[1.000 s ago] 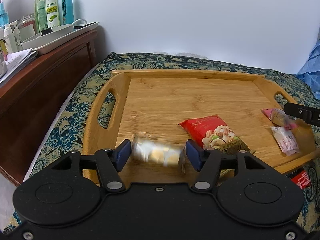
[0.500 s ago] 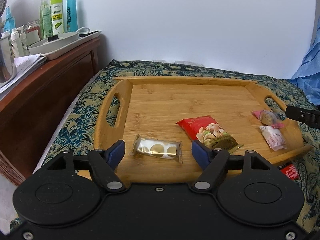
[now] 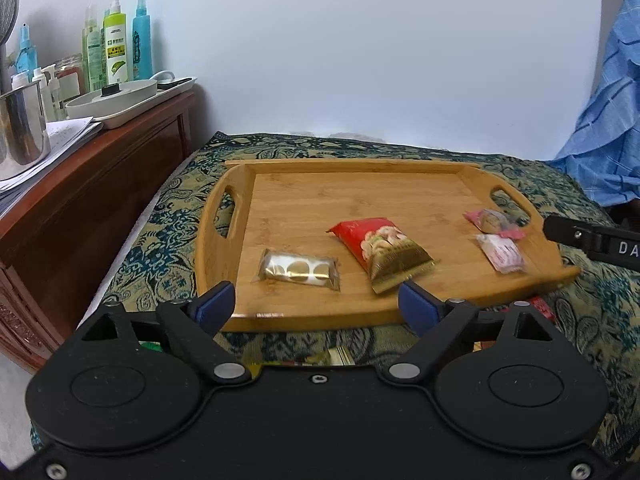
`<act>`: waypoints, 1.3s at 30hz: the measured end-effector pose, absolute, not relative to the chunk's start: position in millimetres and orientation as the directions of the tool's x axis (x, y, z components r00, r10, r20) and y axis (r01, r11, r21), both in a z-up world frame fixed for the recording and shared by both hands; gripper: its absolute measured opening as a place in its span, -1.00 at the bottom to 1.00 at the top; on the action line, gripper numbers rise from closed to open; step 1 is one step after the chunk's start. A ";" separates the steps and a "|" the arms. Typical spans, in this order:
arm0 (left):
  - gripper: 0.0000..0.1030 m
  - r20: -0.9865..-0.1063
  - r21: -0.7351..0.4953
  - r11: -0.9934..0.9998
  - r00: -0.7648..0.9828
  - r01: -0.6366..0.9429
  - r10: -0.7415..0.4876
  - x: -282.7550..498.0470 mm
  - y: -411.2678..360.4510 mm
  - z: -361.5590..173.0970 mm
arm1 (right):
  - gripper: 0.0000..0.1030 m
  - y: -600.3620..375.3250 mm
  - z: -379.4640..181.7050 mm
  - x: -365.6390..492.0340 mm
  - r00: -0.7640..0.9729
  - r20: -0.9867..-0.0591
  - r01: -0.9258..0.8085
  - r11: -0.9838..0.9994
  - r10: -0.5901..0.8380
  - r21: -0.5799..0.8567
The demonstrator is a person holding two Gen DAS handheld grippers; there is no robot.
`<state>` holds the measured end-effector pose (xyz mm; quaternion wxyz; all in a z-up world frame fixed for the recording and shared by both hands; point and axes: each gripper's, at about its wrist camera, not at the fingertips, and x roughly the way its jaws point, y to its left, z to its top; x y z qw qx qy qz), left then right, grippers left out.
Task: Organize snacks
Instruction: 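Move both tools back over the remaining snacks beside the tray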
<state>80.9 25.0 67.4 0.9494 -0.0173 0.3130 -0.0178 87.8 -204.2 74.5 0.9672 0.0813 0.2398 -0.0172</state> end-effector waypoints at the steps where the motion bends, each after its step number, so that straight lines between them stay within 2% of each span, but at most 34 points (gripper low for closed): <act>1: 0.76 -0.594 -0.043 0.999 0.803 0.025 -0.046 77.8 24.7 67.6 | 0.62 -203.6 73.2 85.4 0.884 -0.468 0.070 0.986 0.008 0.150; 18: 0.97 -0.548 -0.036 0.999 0.835 0.036 -0.050 20.1 33.7 62.3 | 0.74 -177.8 44.3 24.9 0.881 -0.472 0.054 0.991 0.012 0.126; 29: 0.99 -0.529 0.014 1.000 0.849 -0.008 0.014 -5.7 52.3 38.3 | 0.75 -146.4 24.0 -11.2 0.886 -0.460 -0.014 0.995 0.057 0.097; 35: 0.93 -0.555 -0.001 1.000 0.832 -0.018 0.015 -3.5 62.2 28.8 | 0.55 -130.7 12.7 -21.9 0.889 -0.455 -0.013 0.997 0.045 0.074; 39: 0.91 -0.563 -0.019 1.000 0.827 -0.024 0.010 -0.7 64.9 25.4 | 0.49 -124.1 8.0 -23.2 0.892 -0.449 -0.019 0.997 0.051 0.075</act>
